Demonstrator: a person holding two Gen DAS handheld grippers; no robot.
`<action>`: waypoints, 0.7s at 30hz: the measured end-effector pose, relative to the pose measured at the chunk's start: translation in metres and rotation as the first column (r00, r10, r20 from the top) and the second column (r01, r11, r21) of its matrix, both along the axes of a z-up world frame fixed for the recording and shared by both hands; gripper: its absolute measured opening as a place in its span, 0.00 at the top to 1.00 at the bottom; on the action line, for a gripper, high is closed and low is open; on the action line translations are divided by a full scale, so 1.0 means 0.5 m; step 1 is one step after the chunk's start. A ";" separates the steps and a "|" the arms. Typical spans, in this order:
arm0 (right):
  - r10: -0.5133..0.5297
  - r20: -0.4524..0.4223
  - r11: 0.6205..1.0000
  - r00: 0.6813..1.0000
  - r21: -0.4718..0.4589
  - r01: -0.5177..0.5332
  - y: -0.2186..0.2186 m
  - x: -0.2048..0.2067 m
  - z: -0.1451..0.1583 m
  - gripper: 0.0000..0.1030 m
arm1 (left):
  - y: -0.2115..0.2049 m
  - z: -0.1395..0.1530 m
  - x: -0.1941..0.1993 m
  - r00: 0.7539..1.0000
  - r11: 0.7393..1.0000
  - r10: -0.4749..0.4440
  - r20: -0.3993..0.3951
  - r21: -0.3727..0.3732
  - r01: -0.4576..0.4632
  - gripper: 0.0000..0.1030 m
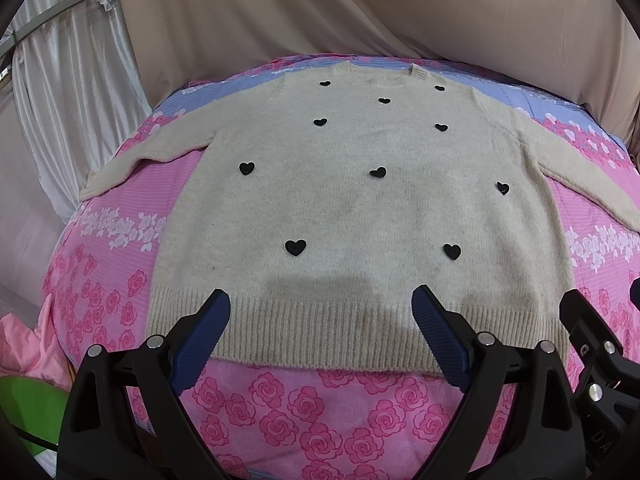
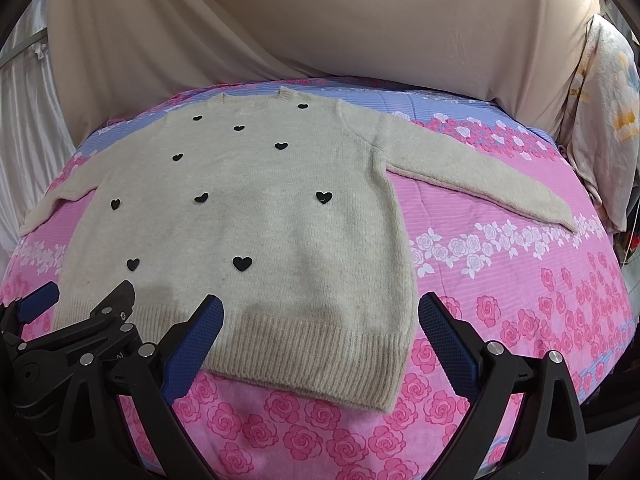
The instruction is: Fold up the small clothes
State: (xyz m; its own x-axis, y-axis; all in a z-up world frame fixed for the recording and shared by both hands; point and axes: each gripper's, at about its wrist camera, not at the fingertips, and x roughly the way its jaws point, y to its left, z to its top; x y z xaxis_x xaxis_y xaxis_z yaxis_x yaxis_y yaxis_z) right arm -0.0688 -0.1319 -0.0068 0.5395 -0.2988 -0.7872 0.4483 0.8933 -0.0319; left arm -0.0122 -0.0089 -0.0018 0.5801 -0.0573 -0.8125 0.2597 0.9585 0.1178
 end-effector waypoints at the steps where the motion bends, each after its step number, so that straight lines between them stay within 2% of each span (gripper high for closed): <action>1: 0.000 0.000 1.000 1.000 0.000 0.000 0.000 0.000 0.000 0.06 | 0.000 0.000 0.000 1.000 1.000 0.000 0.001 0.000 0.000 0.13; 21: -0.003 -0.015 1.000 1.000 0.016 0.003 -0.007 0.006 -0.015 0.06 | 0.000 -0.008 0.000 1.000 1.000 -0.001 -0.009 0.008 0.001 0.13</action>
